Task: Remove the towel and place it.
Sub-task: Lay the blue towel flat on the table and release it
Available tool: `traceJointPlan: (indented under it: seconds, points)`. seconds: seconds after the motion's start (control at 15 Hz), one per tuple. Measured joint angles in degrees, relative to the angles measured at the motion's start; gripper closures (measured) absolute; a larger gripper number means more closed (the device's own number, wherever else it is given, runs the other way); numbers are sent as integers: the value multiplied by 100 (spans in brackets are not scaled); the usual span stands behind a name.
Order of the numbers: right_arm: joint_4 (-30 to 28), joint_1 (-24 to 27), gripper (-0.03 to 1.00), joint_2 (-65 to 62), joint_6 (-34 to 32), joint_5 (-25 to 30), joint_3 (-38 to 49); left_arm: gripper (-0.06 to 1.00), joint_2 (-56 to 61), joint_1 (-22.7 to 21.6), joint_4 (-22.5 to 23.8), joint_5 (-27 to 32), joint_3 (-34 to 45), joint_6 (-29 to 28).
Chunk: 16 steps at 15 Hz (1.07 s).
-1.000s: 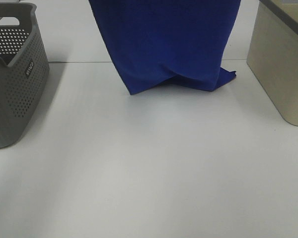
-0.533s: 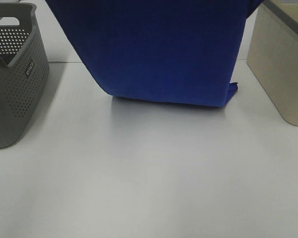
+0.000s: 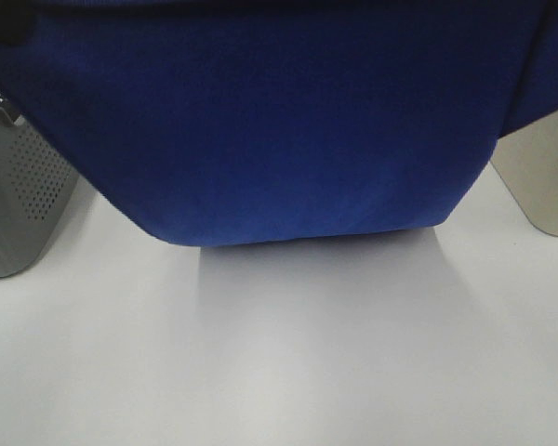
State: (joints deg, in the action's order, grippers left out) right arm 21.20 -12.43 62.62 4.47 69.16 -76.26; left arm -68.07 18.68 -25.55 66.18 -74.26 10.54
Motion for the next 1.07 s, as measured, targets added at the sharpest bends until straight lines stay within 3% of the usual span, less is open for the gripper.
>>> traceJointPlan:
  seconds: [0.2, 0.27, 0.6, 0.67, 0.73, 1.07]
  points:
    - [172, 0, 95, -602, 69, 40, 773, 94, 619, 0, -309, -23, 917, -6]
    - [309, 0, 95, -905, 115, 34, 1444, 94, 945, 0, -424, -23, 1409, -6]
    - [516, 0, 95, -1180, 149, 0, 3008, 94, 1175, 11, -928, -23, 2865, 97]
    - [516, 0, 95, -1180, 149, 0, 3008, 94, 1175, 11, -928, -23, 2865, 97]
    - [716, 6, 95, -1215, 155, 6, 3466, 94, 1175, 132, -951, -29, 3352, 57]
    - [768, 63, 95, -1220, 155, 23, 4177, 94, 1192, 1049, -894, -178, 3827, -493]
